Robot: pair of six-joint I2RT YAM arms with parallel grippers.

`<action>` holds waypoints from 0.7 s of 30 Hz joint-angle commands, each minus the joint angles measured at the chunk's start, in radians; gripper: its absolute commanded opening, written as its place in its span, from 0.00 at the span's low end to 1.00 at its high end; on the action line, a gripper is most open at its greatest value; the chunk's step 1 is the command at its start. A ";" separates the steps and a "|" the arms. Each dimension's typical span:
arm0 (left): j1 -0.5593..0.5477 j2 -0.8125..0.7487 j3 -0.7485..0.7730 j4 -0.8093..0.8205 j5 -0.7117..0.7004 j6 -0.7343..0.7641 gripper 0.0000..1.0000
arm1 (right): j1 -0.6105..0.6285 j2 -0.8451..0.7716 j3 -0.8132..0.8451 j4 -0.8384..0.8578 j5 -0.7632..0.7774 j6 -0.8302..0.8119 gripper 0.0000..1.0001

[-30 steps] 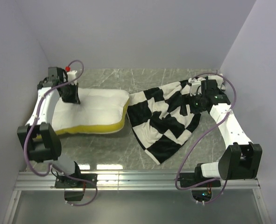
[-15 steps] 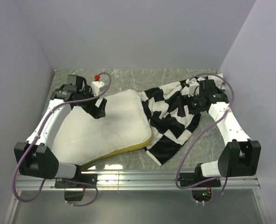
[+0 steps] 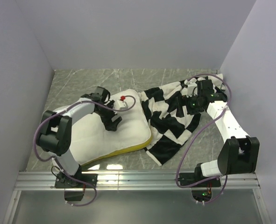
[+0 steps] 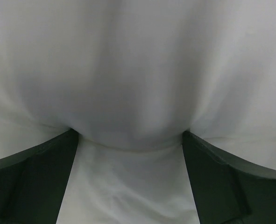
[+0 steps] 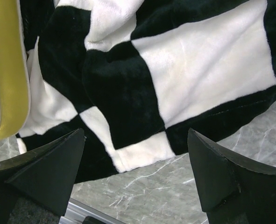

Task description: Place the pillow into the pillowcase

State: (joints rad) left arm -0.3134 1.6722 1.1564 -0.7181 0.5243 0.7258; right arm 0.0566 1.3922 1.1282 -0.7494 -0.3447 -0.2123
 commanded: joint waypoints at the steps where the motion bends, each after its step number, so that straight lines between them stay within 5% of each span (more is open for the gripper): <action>1: -0.061 0.063 -0.082 0.172 -0.136 0.003 0.99 | 0.006 0.001 0.035 0.007 0.016 0.013 0.98; 3: -0.066 0.124 -0.127 0.249 -0.204 -0.017 0.88 | 0.009 0.005 0.038 0.012 0.022 0.020 0.97; 4: -0.059 0.142 -0.130 0.250 -0.225 -0.011 0.59 | 0.014 0.008 0.038 0.015 0.029 0.025 0.97; 7: -0.032 0.138 -0.123 0.211 -0.152 0.001 0.02 | 0.041 0.014 0.038 0.039 0.044 0.042 0.95; 14: 0.076 -0.095 -0.044 -0.035 0.124 0.095 0.00 | 0.178 0.079 0.064 0.148 0.148 0.096 0.85; 21: 0.108 -0.207 -0.069 -0.135 0.160 0.147 0.00 | 0.255 0.255 0.162 0.202 0.225 0.139 0.73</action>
State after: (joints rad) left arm -0.2039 1.5291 1.0828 -0.7830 0.5900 0.8230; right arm 0.2943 1.6012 1.2331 -0.6109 -0.1818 -0.1074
